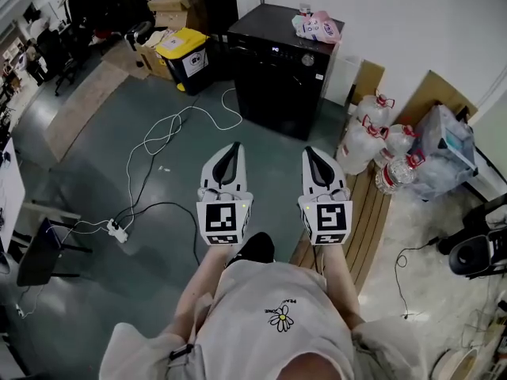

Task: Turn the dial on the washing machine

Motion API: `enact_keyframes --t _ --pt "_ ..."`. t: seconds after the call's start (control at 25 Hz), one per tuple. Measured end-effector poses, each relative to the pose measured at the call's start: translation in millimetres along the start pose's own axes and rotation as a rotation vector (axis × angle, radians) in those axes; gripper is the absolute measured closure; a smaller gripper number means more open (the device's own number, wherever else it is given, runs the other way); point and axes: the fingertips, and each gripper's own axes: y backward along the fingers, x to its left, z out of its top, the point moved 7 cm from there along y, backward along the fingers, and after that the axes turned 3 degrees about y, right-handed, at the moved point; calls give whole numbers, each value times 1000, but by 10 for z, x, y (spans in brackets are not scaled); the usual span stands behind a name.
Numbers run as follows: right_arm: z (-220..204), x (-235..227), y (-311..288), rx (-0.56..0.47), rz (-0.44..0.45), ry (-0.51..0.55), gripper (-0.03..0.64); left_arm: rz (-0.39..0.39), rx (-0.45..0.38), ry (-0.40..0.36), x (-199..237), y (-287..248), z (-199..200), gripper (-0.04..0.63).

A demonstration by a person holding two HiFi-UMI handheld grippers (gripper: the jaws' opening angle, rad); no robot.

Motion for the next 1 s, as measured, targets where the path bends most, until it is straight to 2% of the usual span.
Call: enact_keyframes --t 0.2,0.36,0.6,1.0 --pt "-116 -37 -260 -2 20 -2 614 -3 2 6 97 -286 -89 597" --pt "-191 -201 -659 -21 -2 14 614 -23 -22 35 238 -734 -170 597" --pt "-219 -563 -1486 -13 -36 62 614 -46 -54 46 575 -1681 -169 597" --pt "-282 -1238 -3281 36 -88 66 614 -124 -66 41 1260 -3575 -152 597"
